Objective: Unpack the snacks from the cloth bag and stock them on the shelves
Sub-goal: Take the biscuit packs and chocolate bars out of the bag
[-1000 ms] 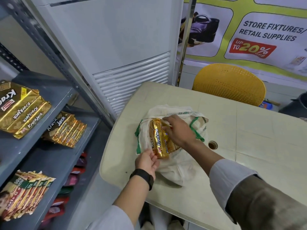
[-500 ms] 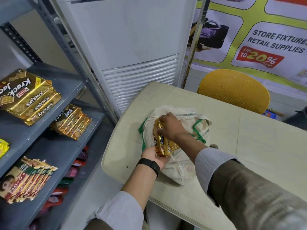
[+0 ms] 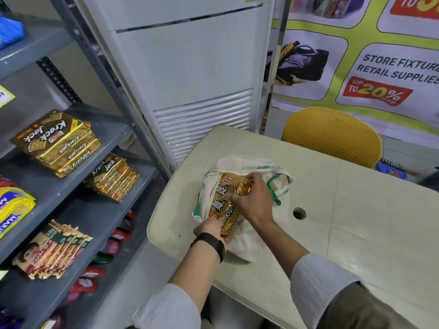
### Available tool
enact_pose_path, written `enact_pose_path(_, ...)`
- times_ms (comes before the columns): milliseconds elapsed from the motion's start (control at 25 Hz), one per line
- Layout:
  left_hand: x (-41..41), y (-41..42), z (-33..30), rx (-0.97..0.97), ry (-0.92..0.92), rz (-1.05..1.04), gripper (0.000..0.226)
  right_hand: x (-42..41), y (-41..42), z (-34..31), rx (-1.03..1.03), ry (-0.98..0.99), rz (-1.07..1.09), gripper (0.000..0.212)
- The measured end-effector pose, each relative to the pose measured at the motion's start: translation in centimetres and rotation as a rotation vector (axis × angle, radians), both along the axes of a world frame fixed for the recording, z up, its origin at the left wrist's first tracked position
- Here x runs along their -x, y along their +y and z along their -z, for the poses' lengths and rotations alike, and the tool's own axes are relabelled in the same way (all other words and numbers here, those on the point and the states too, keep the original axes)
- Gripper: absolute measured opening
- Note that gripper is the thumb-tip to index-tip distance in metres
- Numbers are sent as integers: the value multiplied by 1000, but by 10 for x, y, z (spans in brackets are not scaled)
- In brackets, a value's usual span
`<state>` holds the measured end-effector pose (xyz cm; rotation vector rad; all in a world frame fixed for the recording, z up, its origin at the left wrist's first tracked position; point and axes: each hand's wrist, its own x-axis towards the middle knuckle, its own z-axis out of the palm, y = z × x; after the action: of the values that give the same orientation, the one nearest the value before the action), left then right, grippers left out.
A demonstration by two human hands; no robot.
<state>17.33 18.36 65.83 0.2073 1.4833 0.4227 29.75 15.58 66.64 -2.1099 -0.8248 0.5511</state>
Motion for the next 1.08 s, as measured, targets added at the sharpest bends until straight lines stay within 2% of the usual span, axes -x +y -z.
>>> enact_pose_path(80,6,-5,-1,-65,20,21,41,-9,-10,-5,59,62,-9,90)
enact_pose_path(120,9,-7,0,-88,38,31,39,-12,-16,-5,98,77,-12,89)
enact_pose_path(240,19,-8,3,-171,98,63,35,-15,-37,1,122,141,46,56)
enact_pose_path(360,26,-12,4,-219,114,198,42,-13,-46,4,84,239,147,20)
enact_pose_path(400,28,-12,4,-241,112,235,42,-13,-46,3,84,249,163,14)
enact_pose_path(520,32,-19,-6,-339,110,307,44,-15,-49,-4,56,299,214,14)
enact_pose_path(640,37,-33,-25,-472,60,355,49,-18,-74,-11,-51,382,313,8)
enact_pose_path(720,32,-45,-38,-546,6,410,58,-24,-103,-15,-145,419,388,12)
enact_pose_path(800,16,-51,-44,-626,-44,473,69,-35,-131,-19,-216,449,455,27)
enact_pose_path(920,-39,-67,-41,-700,-128,688,81,-66,-179,-20,-242,446,613,45)
enact_pose_path(1000,-82,-84,-30,-724,-109,857,83,-91,-212,-11,-228,416,702,45)
enact_pose_path(1080,-128,-111,-12,-790,-37,1045,71,-122,-249,3,-193,392,780,47)
